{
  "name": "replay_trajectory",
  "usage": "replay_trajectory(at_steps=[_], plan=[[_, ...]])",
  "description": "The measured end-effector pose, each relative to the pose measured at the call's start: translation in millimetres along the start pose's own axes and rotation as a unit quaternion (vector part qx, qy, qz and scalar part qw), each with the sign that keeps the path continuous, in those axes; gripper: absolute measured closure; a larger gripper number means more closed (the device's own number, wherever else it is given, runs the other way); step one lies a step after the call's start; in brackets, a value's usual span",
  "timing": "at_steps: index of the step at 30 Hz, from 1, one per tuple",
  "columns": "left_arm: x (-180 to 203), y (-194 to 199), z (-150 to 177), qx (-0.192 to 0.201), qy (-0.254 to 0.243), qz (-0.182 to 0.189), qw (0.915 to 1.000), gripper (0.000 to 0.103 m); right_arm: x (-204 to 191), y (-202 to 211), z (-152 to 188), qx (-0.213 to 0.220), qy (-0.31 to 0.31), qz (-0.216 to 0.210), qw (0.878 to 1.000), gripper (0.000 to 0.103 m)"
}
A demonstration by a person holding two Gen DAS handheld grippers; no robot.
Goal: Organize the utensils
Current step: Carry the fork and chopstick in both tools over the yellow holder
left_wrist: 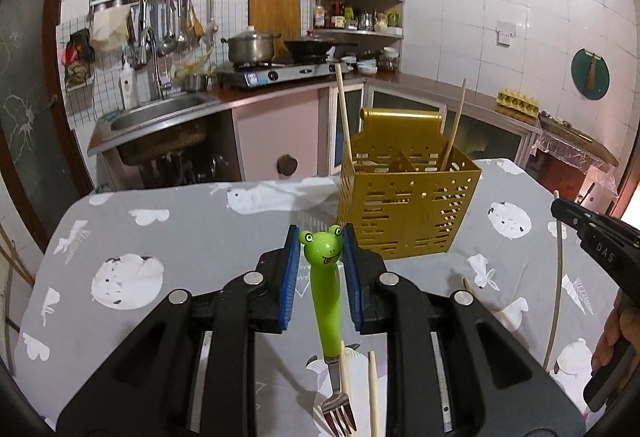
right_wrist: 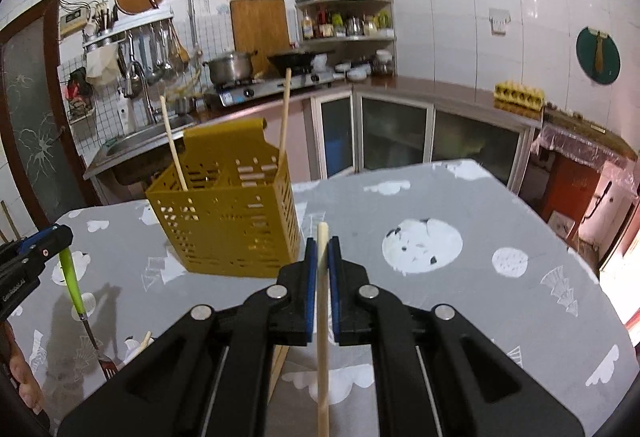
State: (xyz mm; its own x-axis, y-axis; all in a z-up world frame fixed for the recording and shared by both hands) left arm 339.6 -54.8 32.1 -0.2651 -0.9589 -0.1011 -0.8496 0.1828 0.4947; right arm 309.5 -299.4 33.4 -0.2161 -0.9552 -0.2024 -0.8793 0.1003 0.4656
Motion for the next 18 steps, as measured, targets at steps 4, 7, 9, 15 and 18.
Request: replay_trajectory(at_steps=[4, 7, 9, 15, 18], plan=[[-2.2, 7.9, -2.0, 0.015, 0.004, 0.001, 0.9999, 0.083, 1.8, 8.8, -3.7, 0.019, 0.000, 0.000, 1.000, 0.097], [-5.1, 12.0, -2.5, 0.023, 0.010, 0.001, 0.9997, 0.083, 3.1, 17.3, -6.9, 0.035, -0.003, -0.003, 0.999, 0.097], [-6.7, 13.8, -3.3, 0.029, 0.012, 0.001, 0.9995, 0.083, 3.8, 21.4, -9.6, 0.044, -0.005, -0.005, 0.999, 0.097], [-8.6, 17.1, -5.3, 0.040, 0.010, 0.002, 0.9991, 0.083, 4.0, 25.4, -16.2, 0.062, -0.003, -0.007, 0.998, 0.097], [-9.3, 19.0, -8.7, 0.047, 0.012, 0.004, 0.9988, 0.083, 3.6, 25.5, -18.5, 0.067, -0.002, -0.011, 0.998, 0.097]])
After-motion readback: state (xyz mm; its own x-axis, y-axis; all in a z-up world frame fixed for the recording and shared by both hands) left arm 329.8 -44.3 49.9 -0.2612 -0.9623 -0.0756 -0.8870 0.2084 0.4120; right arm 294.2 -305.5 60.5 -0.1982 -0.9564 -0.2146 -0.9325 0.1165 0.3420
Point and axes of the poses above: each gripper's, at about its wrist camera, not at the fingertips, and y roughly against the way its jaws point, x to its right, z to its underside, the point moved 8 cm from there along -y, roughly the way its jaws point, and after that the axes turned 7 degrees about -y, right-handed, at the moved point
